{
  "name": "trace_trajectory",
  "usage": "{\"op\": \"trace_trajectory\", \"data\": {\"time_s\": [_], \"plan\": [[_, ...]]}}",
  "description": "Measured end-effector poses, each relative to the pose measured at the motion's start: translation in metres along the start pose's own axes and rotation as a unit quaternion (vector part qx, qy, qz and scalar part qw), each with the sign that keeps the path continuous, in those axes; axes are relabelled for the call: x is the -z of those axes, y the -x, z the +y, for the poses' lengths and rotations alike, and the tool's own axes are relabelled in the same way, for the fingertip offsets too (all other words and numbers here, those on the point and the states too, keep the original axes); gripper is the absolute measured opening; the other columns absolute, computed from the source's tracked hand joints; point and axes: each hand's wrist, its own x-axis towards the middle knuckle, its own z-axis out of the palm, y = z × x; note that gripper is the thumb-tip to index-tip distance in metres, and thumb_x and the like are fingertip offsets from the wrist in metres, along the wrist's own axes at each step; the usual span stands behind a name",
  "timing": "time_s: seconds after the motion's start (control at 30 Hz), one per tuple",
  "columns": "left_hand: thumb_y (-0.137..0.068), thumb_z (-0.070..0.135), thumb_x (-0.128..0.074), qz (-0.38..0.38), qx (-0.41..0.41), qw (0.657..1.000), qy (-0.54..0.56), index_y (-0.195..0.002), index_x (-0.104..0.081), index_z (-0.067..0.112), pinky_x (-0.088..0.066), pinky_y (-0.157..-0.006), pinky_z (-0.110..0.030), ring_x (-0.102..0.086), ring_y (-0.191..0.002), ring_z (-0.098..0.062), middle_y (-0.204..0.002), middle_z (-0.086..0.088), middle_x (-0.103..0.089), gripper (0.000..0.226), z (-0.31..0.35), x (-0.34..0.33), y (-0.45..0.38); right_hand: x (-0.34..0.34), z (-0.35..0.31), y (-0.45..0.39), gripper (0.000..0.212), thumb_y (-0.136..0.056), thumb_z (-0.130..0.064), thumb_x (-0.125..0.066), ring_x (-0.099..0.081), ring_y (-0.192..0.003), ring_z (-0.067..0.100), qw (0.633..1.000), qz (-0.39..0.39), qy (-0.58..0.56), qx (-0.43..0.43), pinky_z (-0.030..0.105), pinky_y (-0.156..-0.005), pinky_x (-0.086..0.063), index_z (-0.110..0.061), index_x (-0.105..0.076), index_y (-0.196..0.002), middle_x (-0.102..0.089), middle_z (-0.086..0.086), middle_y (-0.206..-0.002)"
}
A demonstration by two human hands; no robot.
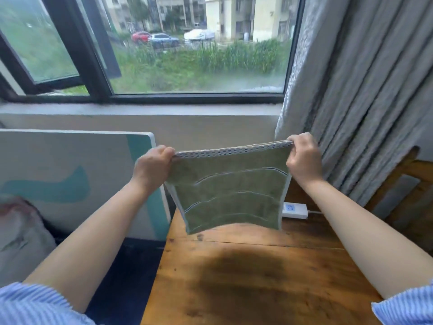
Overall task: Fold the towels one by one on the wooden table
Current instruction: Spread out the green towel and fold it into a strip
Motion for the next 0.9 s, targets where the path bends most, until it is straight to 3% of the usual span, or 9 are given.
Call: {"op": "trace_trajectory", "data": {"time_s": [0.07,0.13,0.23,0.4,0.47,0.53,0.63,0.77,0.9], "plan": [[-0.089,0.01,-0.053,0.092,0.117,0.988,0.028,-0.088,-0.062,-0.009,-0.049,-0.061,-0.046,-0.062,-0.078,-0.042,-0.082,-0.03,-0.062,0.021,0.004,0.008,-0.017,0.009,-0.018,-0.009,0.027,-0.073,0.014,-0.043,-0.057,-0.086,0.046,0.994,0.102,-0.005,0.028,0.032,-0.078,-0.036,0.012,-0.059,-0.094,-0.057,0.034,-0.09],[-0.095,0.015,-0.045,0.04,0.18,0.98,0.071,-0.098,-0.058,-0.003,-0.043,-0.069,-0.044,-0.059,-0.087,-0.04,-0.094,-0.027,-0.062,0.022,0.012,0.006,-0.028,0.01,-0.03,-0.015,0.027,-0.074,0.015,-0.044,-0.055,-0.091,0.046,0.995,0.1,-0.018,0.013,0.034,-0.082,-0.036,0.013,-0.057,-0.097,-0.055,0.035,-0.095],[-0.096,0.014,-0.035,-0.163,0.161,0.973,0.009,-0.104,-0.051,0.009,-0.044,-0.071,-0.039,-0.062,-0.095,-0.032,-0.106,-0.016,-0.063,0.018,0.016,-0.007,-0.022,0.007,-0.021,-0.02,0.033,-0.081,0.007,-0.04,-0.047,-0.108,0.04,0.992,-0.096,0.052,-0.063,0.039,-0.088,-0.039,0.007,-0.056,-0.11,-0.052,0.029,-0.115],[-0.097,0.012,-0.037,-0.097,0.123,0.988,0.015,-0.097,-0.054,-0.004,-0.045,-0.073,-0.042,-0.062,-0.086,-0.037,-0.095,-0.024,-0.063,0.024,-0.007,-0.009,-0.021,0.012,-0.01,-0.02,0.036,-0.082,0.006,-0.04,-0.047,-0.109,0.038,0.997,-0.009,0.05,-0.064,0.036,-0.086,-0.034,0.004,-0.058,-0.113,-0.055,0.028,-0.114],[-0.097,0.003,-0.025,-0.178,0.105,0.978,0.011,-0.098,-0.049,-0.002,-0.046,-0.078,-0.029,-0.06,-0.085,-0.023,-0.091,-0.012,-0.062,0.024,-0.008,-0.012,-0.016,0.006,-0.007,-0.019,0.035,-0.083,0.006,-0.04,-0.046,-0.11,0.038,0.994,-0.062,0.062,-0.059,0.037,-0.086,-0.039,0.003,-0.059,-0.112,-0.055,0.027,-0.113],[-0.098,0.015,-0.033,-0.248,0.149,0.955,0.06,-0.095,-0.041,0.013,-0.038,-0.066,-0.013,-0.052,-0.075,-0.014,-0.082,0.003,-0.054,0.009,-0.011,-0.012,-0.014,0.001,0.002,-0.018,0.035,-0.083,0.004,-0.041,-0.045,-0.112,0.037,0.986,-0.126,0.085,-0.072,0.038,-0.088,-0.041,0.002,-0.06,-0.112,-0.056,0.027,-0.114],[-0.085,0.043,-0.057,-0.323,0.03,0.946,-0.01,-0.085,-0.034,0.014,-0.041,-0.07,-0.031,-0.057,-0.084,-0.026,-0.09,-0.011,-0.058,0.037,-0.015,-0.023,-0.009,-0.009,0.016,-0.015,0.037,-0.083,0.001,-0.043,-0.047,-0.115,0.036,0.96,-0.235,0.133,-0.078,0.037,-0.095,-0.039,-0.004,-0.06,-0.115,-0.057,0.023,-0.119],[-0.092,0.031,-0.05,-0.314,0.042,0.946,-0.066,-0.1,-0.051,0.008,-0.041,-0.073,-0.032,-0.056,-0.103,-0.029,-0.109,-0.011,-0.057,0.025,-0.016,-0.041,-0.008,-0.023,0.021,-0.014,0.035,-0.083,-0.002,-0.043,-0.052,-0.113,0.034,0.931,-0.318,0.149,-0.095,0.036,-0.092,-0.043,-0.008,-0.062,-0.112,-0.058,0.019,-0.12],[-0.088,0.002,-0.041,-0.239,0.119,0.96,-0.085,-0.107,-0.052,0.005,-0.043,-0.074,-0.037,-0.05,-0.106,-0.031,-0.109,-0.016,-0.054,0.022,-0.019,-0.051,-0.019,-0.042,0.019,-0.021,0.035,-0.084,0.0,-0.043,-0.051,-0.112,0.035,0.949,-0.278,0.115,-0.099,0.035,-0.091,-0.042,-0.007,-0.062,-0.113,-0.057,0.02,-0.118]]}}
